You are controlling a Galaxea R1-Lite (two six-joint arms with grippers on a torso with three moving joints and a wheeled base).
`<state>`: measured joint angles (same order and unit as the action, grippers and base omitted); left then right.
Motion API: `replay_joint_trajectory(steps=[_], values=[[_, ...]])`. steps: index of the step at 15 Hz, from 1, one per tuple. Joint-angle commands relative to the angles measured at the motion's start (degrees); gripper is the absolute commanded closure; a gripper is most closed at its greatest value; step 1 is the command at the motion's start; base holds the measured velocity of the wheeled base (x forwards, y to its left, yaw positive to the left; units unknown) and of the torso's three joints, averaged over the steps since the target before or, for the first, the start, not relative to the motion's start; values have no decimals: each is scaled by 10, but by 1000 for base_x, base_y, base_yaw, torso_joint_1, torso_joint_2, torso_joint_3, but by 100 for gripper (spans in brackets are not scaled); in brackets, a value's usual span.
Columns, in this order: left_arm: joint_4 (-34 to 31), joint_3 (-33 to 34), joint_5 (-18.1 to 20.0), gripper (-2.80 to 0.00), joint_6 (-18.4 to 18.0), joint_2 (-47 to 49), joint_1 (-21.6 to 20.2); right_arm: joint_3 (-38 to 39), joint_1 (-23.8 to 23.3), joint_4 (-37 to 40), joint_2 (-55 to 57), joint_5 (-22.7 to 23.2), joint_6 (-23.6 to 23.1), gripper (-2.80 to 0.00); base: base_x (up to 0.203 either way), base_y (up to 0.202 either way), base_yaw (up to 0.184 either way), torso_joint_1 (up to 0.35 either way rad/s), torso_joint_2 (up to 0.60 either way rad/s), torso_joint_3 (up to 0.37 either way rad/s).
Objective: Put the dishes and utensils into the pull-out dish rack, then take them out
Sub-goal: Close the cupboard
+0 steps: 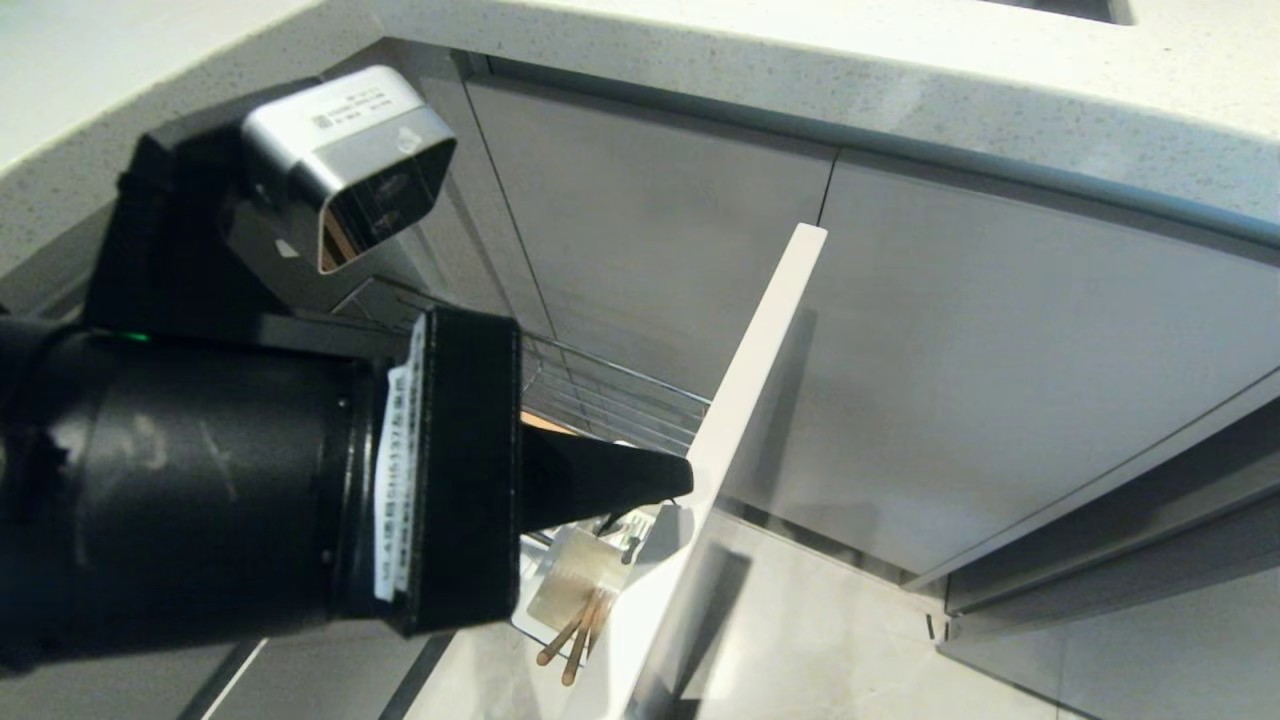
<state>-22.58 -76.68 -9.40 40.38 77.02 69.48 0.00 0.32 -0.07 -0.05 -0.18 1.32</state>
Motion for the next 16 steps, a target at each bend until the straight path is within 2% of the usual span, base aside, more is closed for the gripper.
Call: replay_joint_trajectory(steps=[1,5,11,14,16], values=[[-2,5,-1,0,1,17,19,1,0,0,0,0,0,0,0,0,0,0,0,0],[-26,8,-3,0,-3,27,34,1,0,0,0,0,0,0,0,0,0,0,0,0],[-27,9,-10,0,-3,36,35,1,0,0,0,0,0,0,0,0,0,0,0,0],[-42,10,-41,0,-4,42,35,1,0,0,0,0,0,0,0,0,0,0,0,0],[-53,8,-67,0,-19,46,35,1,0,0,0,0,0,0,0,0,0,0,0,0]])
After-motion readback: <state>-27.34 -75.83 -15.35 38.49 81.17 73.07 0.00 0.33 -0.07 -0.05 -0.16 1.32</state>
